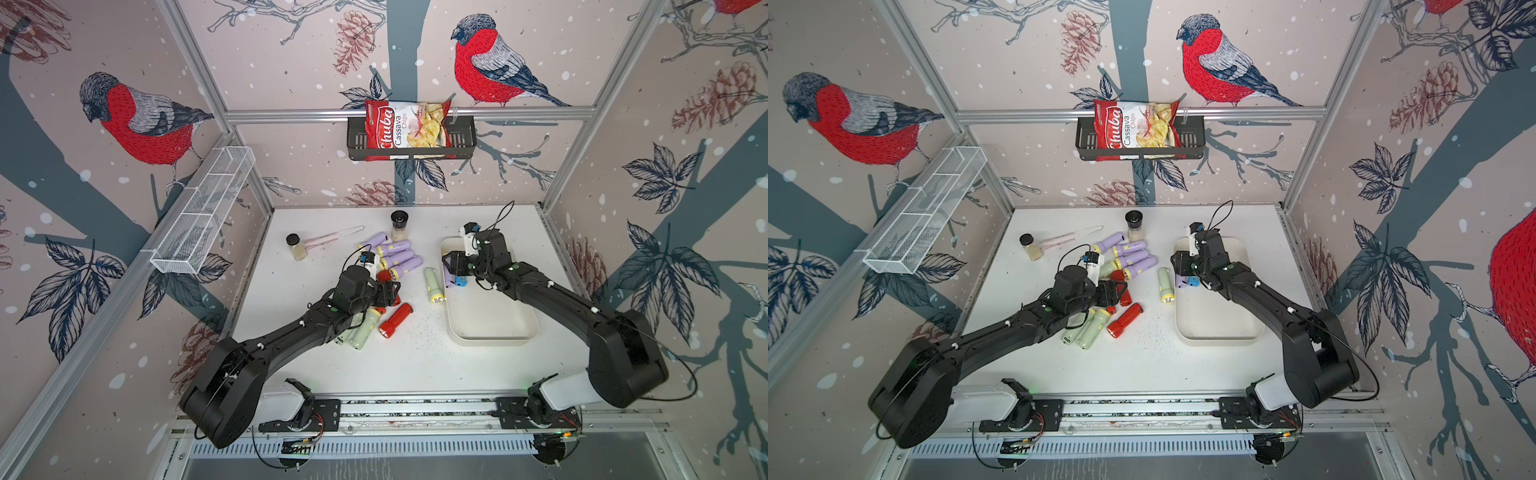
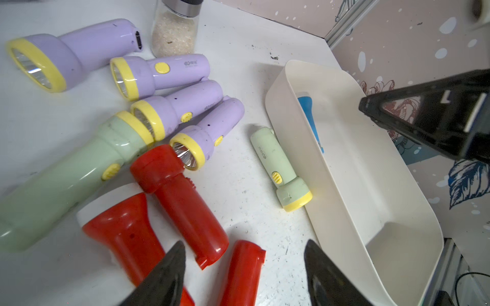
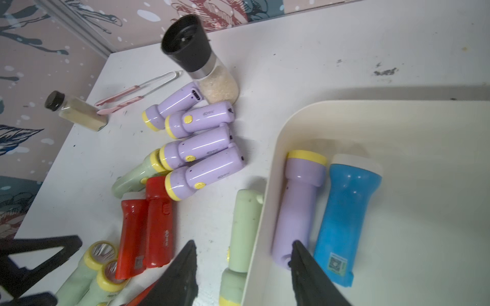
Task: Put the flashlights into the storage boxes
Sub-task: Place the flashlight at the storage box, then pick up the flashlight from the center of the board.
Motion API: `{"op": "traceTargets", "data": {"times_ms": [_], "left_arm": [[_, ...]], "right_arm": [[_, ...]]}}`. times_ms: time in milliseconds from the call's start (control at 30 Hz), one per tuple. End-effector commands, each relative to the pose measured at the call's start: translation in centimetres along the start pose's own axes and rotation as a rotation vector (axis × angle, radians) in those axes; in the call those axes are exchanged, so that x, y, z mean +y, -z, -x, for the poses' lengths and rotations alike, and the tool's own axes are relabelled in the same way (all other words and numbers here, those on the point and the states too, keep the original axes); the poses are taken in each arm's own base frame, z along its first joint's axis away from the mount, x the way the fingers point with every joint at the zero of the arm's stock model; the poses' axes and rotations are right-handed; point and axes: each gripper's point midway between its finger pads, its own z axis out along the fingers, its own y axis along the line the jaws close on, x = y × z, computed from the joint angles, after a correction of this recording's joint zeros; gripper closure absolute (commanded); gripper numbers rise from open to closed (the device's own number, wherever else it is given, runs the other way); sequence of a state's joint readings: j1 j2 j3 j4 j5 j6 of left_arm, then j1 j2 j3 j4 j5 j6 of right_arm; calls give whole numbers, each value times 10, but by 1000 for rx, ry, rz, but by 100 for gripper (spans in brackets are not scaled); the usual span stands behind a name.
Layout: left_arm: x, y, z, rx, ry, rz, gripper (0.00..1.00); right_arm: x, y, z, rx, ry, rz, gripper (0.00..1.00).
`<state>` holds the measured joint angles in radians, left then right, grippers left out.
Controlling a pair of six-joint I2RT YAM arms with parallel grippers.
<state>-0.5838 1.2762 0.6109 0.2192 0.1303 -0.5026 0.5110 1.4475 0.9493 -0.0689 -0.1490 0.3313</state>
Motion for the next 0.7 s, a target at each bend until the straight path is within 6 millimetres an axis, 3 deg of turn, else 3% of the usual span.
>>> {"op": "traceTargets", "data": {"times_ms": [0, 267, 667], "left_arm": [[10, 6, -4, 3, 20, 32, 30], [32, 20, -9, -14, 68, 70, 30], [41, 32, -17, -10, 84, 95, 30]], "right_arm": [[16, 4, 7, -51, 58, 2, 43], [57, 2, -12, -36, 105, 84, 43], [74, 3, -28, 23, 263, 101, 42]]}}
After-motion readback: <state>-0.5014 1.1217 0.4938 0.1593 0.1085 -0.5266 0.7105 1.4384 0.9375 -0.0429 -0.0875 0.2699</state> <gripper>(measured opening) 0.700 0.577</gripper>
